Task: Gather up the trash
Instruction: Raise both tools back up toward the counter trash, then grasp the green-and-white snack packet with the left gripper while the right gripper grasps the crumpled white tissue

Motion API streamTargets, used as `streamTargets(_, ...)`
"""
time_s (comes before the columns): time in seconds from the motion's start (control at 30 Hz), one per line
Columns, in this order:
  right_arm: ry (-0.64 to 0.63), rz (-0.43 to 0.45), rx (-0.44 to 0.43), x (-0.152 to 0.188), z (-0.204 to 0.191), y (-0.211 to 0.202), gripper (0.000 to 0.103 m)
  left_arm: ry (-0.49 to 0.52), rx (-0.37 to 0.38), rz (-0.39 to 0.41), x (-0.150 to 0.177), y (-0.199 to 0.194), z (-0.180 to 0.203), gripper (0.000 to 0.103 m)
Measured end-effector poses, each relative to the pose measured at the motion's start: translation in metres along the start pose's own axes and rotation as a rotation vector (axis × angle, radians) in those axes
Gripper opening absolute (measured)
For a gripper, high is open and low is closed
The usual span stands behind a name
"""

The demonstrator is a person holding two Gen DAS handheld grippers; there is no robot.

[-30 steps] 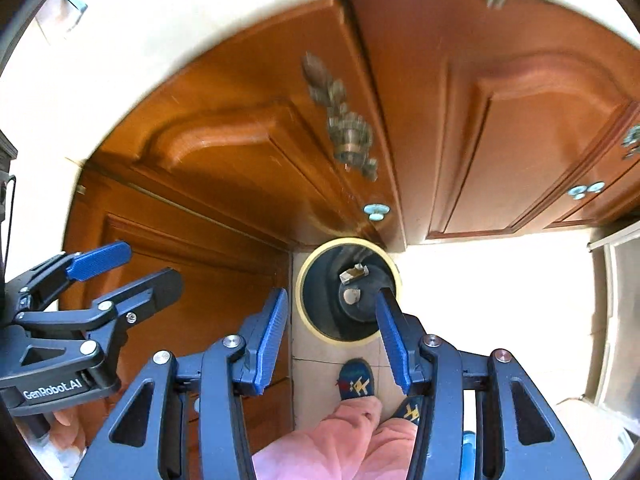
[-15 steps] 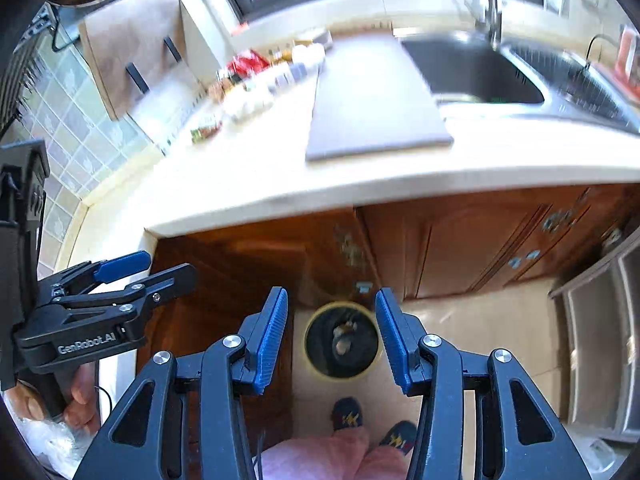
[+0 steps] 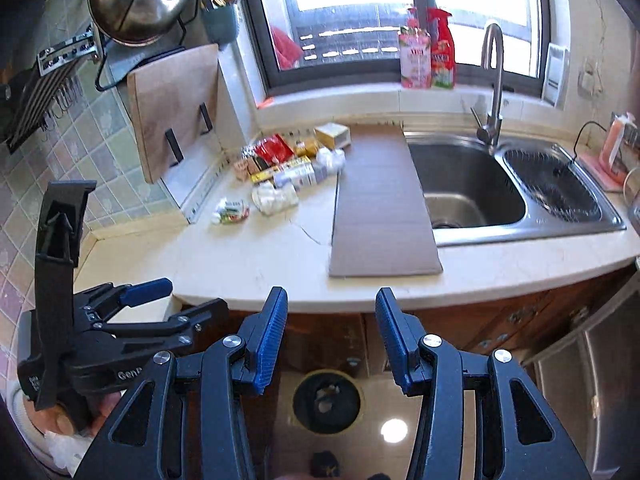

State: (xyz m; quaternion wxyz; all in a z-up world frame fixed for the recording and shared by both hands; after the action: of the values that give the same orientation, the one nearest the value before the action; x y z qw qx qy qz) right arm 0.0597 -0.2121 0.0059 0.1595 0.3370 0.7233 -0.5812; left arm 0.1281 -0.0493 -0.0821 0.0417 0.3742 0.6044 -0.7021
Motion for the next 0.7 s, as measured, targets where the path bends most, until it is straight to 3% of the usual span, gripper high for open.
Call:
streamTargets(0.3,-0.030,0.048,-0.051,-0.048,-0.050,0.007,0.047,-0.010,-0.044,0.091,-0.042,-0.016,-0.033,0.077)
streamTargets(0.7,-0.017,0.008,-0.097,-0.093,-0.052,0.098,0.047,-0.060,-0.112,0.117,-0.083,0.009,-0.088,0.077)
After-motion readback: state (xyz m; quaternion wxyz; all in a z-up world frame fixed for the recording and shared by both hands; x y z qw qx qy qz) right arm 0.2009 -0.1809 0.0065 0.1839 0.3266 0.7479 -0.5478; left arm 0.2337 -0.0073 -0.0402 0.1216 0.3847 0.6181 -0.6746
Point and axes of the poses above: each gripper's, at about its wrist camera, not at the fingertips, and y roughly the way its jaws point, z to its right, x to its underside, the point moved 10 cm from there along y, roughly the way its jaws point, and after that the axes turned 12 degrees about y, right-handed, at the moved point
